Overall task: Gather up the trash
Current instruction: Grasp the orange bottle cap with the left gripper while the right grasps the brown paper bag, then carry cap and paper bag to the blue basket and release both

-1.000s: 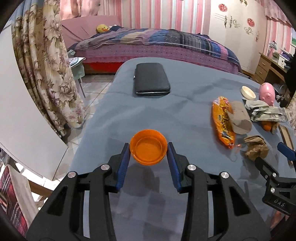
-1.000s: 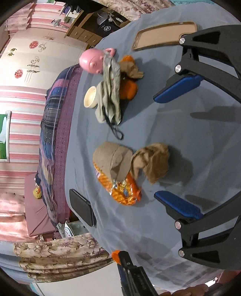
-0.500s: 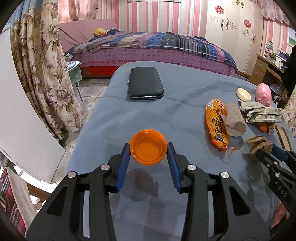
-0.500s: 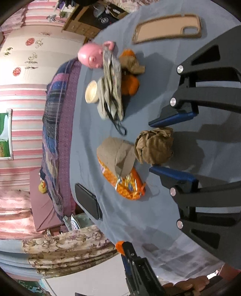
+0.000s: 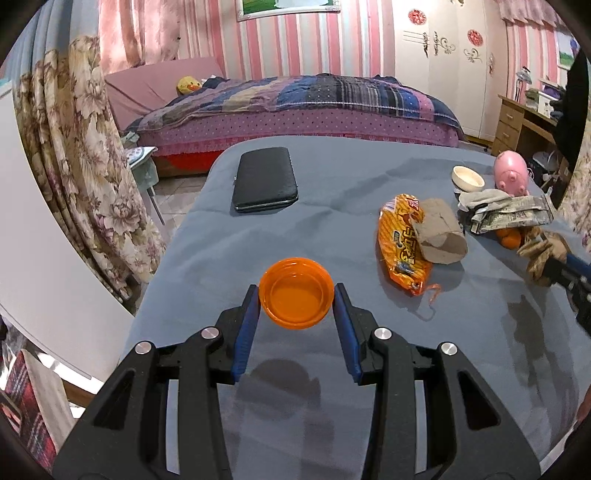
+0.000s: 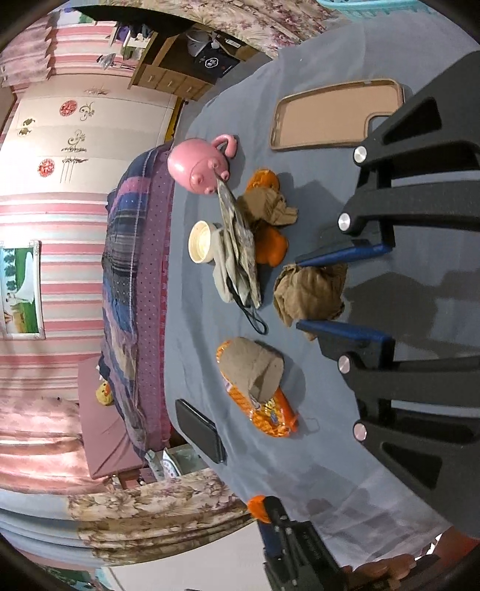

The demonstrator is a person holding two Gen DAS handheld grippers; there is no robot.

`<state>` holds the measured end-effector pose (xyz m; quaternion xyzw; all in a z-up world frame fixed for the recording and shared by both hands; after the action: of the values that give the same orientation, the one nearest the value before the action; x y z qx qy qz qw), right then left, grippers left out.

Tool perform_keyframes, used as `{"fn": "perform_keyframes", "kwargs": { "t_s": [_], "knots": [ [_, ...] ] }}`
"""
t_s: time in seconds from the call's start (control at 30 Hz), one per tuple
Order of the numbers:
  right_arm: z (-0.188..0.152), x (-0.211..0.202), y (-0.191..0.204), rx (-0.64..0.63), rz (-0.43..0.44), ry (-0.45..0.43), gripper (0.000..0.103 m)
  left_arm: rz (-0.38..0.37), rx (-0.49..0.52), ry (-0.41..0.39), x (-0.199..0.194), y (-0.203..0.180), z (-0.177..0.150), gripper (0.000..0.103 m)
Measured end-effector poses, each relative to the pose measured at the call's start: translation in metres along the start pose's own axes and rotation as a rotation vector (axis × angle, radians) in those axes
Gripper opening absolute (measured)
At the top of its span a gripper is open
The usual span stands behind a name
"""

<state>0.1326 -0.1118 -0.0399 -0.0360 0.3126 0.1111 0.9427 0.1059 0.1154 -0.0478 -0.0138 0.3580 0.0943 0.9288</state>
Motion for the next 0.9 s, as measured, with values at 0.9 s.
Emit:
{"fn": "perform_keyframes", "kwargs": {
  "t_s": [0.9],
  "knots": [
    [-0.017, -0.083, -0.218, 0.146, -0.231, -0.078, 0.029, -0.220, 0.093, -0.081, -0.045, -0.194, 0.031, 0.039]
  ]
}}
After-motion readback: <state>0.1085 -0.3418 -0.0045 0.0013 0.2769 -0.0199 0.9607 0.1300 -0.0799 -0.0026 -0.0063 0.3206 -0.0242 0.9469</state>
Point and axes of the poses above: each gripper's, at about its wrist camera, not at the fingertips, and x roughly the way its jaws point, y to its left, z to its top, the point moved 1 cm from there along x, roughly the way its jaws point, and after that the axes turned 3 degrees about -z, right-handed, at the moved point
